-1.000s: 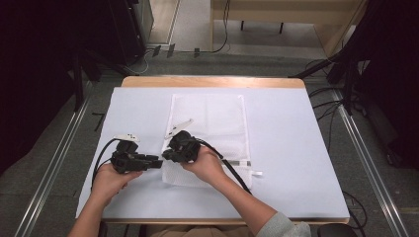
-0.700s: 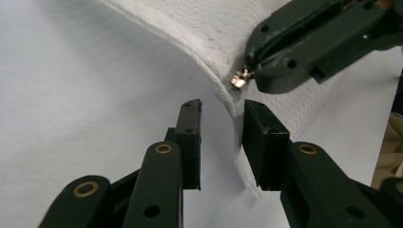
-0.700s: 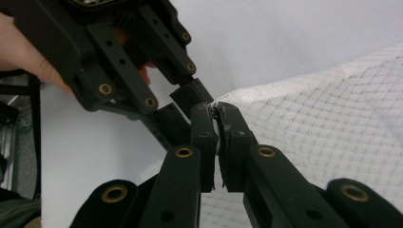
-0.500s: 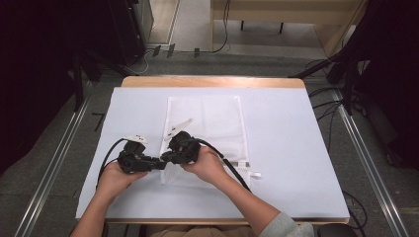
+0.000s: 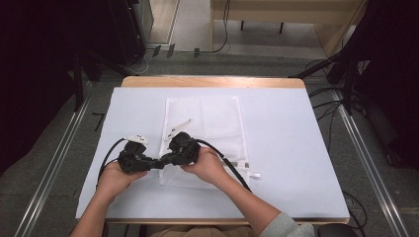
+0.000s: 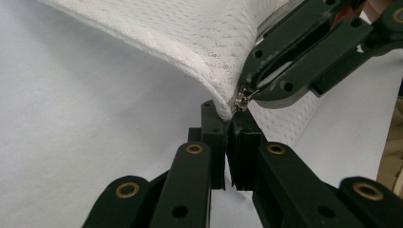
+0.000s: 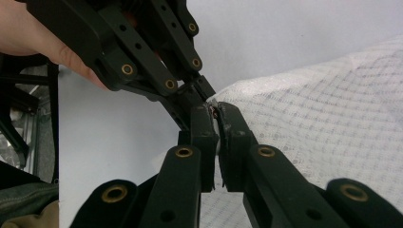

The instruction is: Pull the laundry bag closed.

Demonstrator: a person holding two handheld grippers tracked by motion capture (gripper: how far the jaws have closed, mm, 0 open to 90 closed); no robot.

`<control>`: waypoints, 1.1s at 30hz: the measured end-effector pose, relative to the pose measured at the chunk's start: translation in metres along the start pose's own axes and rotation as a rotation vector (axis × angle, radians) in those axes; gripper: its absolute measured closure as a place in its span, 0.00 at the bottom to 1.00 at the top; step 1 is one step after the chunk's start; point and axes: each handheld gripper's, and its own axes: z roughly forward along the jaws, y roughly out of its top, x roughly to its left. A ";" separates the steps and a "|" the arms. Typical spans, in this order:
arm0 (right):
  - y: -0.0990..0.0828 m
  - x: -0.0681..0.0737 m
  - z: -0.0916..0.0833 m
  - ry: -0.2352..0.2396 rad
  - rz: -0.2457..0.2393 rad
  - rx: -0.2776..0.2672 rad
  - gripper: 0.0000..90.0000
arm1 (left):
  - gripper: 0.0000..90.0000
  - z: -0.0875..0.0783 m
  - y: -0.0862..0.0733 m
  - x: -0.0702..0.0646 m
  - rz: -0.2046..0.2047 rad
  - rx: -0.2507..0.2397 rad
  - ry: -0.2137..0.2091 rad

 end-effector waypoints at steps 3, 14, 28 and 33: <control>-0.001 -0.002 0.001 -0.005 0.004 0.001 0.97 | 0.98 0.000 0.000 0.000 -0.002 0.002 0.002; -0.009 -0.005 0.005 -0.035 0.021 -0.004 0.98 | 0.99 0.001 0.001 0.000 -0.011 0.020 0.011; -0.021 -0.016 0.000 -0.055 0.031 0.013 0.98 | 0.99 -0.002 -0.001 0.001 -0.002 0.018 0.005; -0.022 -0.015 0.000 -0.065 0.016 0.020 0.98 | 0.98 -0.001 -0.002 0.000 0.003 0.022 0.004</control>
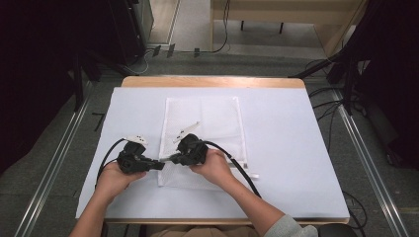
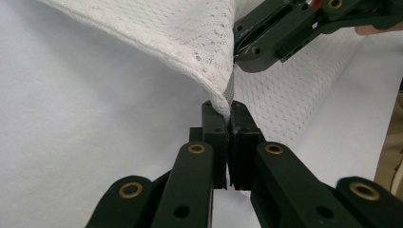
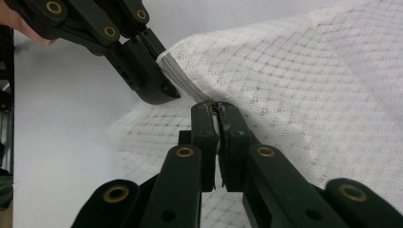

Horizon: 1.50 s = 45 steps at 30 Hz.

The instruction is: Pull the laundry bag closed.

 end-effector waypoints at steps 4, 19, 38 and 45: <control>-0.001 -0.001 -0.002 -0.004 0.000 0.008 0.98 | 0.98 -0.002 -0.001 0.001 0.004 0.004 -0.001; -0.013 -0.010 -0.016 0.017 0.019 0.023 0.98 | 0.98 -0.004 -0.003 0.001 0.001 -0.001 -0.003; -0.023 -0.014 -0.028 0.019 -0.001 0.009 0.98 | 0.98 -0.004 -0.002 -0.002 0.019 -0.011 -0.024; -0.026 -0.019 -0.030 0.018 0.012 0.014 0.98 | 0.98 -0.004 -0.002 -0.002 0.012 0.000 -0.020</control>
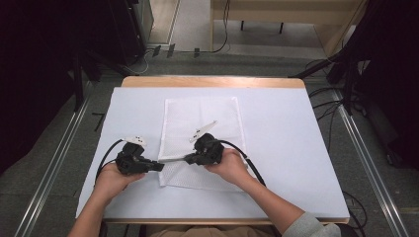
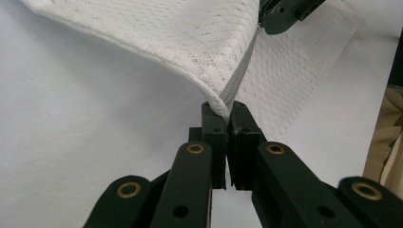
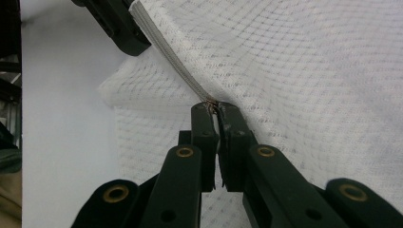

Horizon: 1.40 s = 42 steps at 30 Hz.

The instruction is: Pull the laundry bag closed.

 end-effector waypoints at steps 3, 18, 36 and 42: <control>0.000 0.001 -0.002 0.003 0.007 -0.004 0.98 | 0.98 -0.001 0.000 0.000 0.004 -0.004 -0.001; -0.005 -0.006 -0.003 0.005 0.018 0.007 0.98 | 0.97 0.000 0.000 -0.001 0.006 0.009 -0.001; -0.012 -0.009 -0.009 -0.014 0.018 0.020 0.98 | 0.97 0.001 -0.001 -0.001 0.006 0.017 0.002; -0.016 -0.011 -0.011 -0.017 0.030 0.023 0.98 | 0.97 0.000 -0.001 -0.001 0.010 0.018 0.004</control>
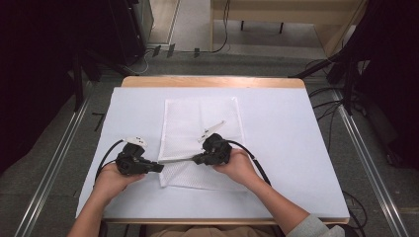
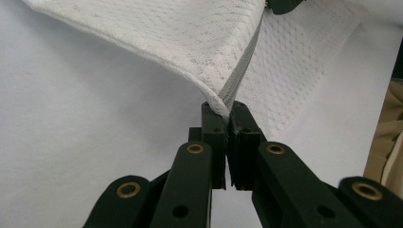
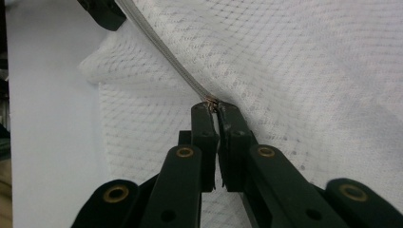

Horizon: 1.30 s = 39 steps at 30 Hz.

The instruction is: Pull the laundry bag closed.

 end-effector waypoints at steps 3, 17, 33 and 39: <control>-0.001 0.000 -0.002 0.005 0.004 -0.002 0.98 | 0.97 -0.001 0.000 0.000 -0.001 -0.003 -0.001; -0.008 -0.003 -0.012 -0.021 0.014 0.012 0.98 | 0.97 -0.001 -0.001 0.001 -0.002 0.001 -0.002; -0.020 -0.010 -0.022 -0.053 0.042 0.012 0.98 | 0.97 -0.005 0.000 0.004 0.001 0.003 -0.006; -0.022 -0.012 -0.025 -0.056 0.054 0.006 0.98 | 0.97 -0.004 0.000 0.005 -0.001 0.000 -0.012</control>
